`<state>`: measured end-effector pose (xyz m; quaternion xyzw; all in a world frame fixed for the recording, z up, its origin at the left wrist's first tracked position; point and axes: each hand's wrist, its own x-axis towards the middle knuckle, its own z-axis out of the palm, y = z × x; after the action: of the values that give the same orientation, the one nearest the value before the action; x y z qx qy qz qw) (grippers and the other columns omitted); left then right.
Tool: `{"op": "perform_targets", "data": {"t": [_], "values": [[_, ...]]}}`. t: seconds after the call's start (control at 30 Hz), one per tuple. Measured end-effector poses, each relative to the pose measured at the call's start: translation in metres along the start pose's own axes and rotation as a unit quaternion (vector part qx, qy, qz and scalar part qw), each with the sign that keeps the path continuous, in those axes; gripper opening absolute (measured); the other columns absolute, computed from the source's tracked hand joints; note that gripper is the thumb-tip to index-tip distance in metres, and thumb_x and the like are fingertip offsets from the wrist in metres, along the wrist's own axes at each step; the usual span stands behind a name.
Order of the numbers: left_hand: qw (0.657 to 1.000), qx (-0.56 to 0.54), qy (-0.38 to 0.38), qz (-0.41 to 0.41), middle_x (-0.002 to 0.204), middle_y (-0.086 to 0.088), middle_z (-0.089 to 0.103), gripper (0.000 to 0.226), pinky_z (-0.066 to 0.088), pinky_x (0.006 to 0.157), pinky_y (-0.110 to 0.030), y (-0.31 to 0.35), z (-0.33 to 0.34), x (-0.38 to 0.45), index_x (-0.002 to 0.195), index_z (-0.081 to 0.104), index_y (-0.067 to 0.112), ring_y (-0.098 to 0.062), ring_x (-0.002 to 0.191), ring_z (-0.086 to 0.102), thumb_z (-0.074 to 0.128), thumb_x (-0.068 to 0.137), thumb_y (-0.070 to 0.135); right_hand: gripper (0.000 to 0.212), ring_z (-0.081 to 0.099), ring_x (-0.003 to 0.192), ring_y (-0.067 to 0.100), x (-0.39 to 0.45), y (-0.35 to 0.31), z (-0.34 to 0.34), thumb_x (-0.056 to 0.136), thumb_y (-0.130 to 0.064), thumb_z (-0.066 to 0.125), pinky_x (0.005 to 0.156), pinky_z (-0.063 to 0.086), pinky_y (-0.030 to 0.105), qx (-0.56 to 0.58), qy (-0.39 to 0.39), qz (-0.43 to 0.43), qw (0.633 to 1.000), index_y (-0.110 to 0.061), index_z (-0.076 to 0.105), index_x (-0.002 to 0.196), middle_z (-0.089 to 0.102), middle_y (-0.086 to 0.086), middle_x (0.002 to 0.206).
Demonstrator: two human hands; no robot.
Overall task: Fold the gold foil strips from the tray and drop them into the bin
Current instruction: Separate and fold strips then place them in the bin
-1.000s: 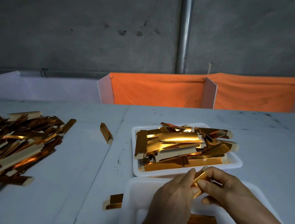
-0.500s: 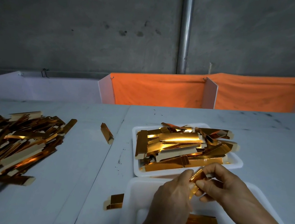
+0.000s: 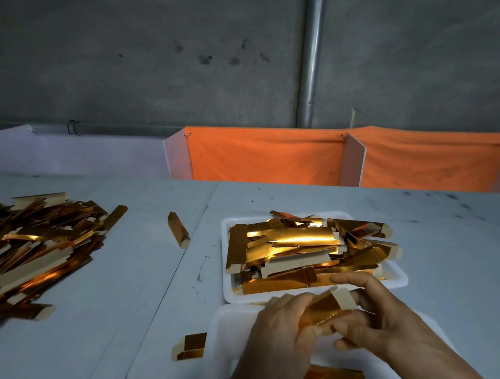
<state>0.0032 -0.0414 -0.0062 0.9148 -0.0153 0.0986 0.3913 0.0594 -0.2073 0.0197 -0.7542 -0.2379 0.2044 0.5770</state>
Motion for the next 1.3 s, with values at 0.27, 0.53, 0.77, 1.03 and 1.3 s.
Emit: {"op": "perform_targets", "data": {"t": [0.27, 0.53, 0.77, 1.03, 1.3], "values": [[0.997, -0.053, -0.046, -0.032, 0.108, 0.029, 0.039, 0.040, 0.036, 0.077, -0.009, 0.002, -0.006, -0.002, 0.125, 0.038, 0.045, -0.001, 0.101, 0.042, 0.057, 0.090, 0.042, 0.038, 0.072, 0.087, 0.023, -0.001, 0.001, -0.007, 0.075, -0.015, 0.067, 0.071, 0.055, 0.026, 0.024, 0.006, 0.011, 1.000, -0.014, 0.054, 0.111, 0.074, 0.013, 0.090], [0.992, -0.105, -0.070, -0.020, 0.105, 0.041, 0.035, 0.036, 0.036, 0.082, -0.009, 0.004, -0.012, -0.004, 0.123, 0.040, 0.052, 0.004, 0.105, 0.040, 0.053, 0.093, 0.038, 0.043, 0.071, 0.090, 0.027, -0.005, -0.005, -0.014, 0.070, -0.015, 0.068, 0.069, 0.056, 0.026, 0.061, -0.017, 0.019, 0.998, -0.006, 0.054, 0.109, 0.069, 0.024, 0.094], [0.980, -0.181, -0.076, -0.037, 0.107, 0.035, 0.051, 0.036, 0.038, 0.080, -0.010, 0.003, -0.015, -0.003, 0.102, 0.049, 0.058, 0.005, 0.108, 0.047, 0.061, 0.088, 0.027, 0.021, 0.071, 0.093, 0.026, -0.010, -0.010, -0.010, 0.091, 0.004, 0.052, 0.072, 0.056, 0.028, 0.029, -0.017, 0.012, 0.999, -0.009, 0.052, 0.107, 0.070, 0.016, 0.096], [0.981, -0.166, -0.081, -0.052, 0.117, 0.023, 0.054, 0.036, 0.041, 0.082, -0.011, -0.001, -0.013, -0.004, 0.109, 0.053, 0.051, -0.002, 0.110, 0.049, 0.063, 0.086, 0.024, 0.012, 0.070, 0.080, 0.020, -0.011, -0.010, -0.006, 0.093, -0.003, 0.053, 0.070, 0.053, 0.026, -0.044, -0.008, 0.015, 0.999, -0.014, 0.056, 0.097, 0.070, 0.012, 0.079], [0.986, -0.140, -0.086, -0.027, 0.108, 0.030, 0.051, 0.028, 0.043, 0.084, -0.016, 0.001, -0.012, -0.005, 0.103, 0.052, 0.053, 0.001, 0.106, 0.047, 0.065, 0.083, 0.038, 0.030, 0.051, 0.052, 0.010, -0.008, -0.007, 0.002, 0.091, -0.004, 0.055, 0.055, 0.046, 0.022, -0.094, 0.017, 0.026, 0.995, -0.026, 0.059, 0.071, 0.054, 0.002, 0.058]]}}
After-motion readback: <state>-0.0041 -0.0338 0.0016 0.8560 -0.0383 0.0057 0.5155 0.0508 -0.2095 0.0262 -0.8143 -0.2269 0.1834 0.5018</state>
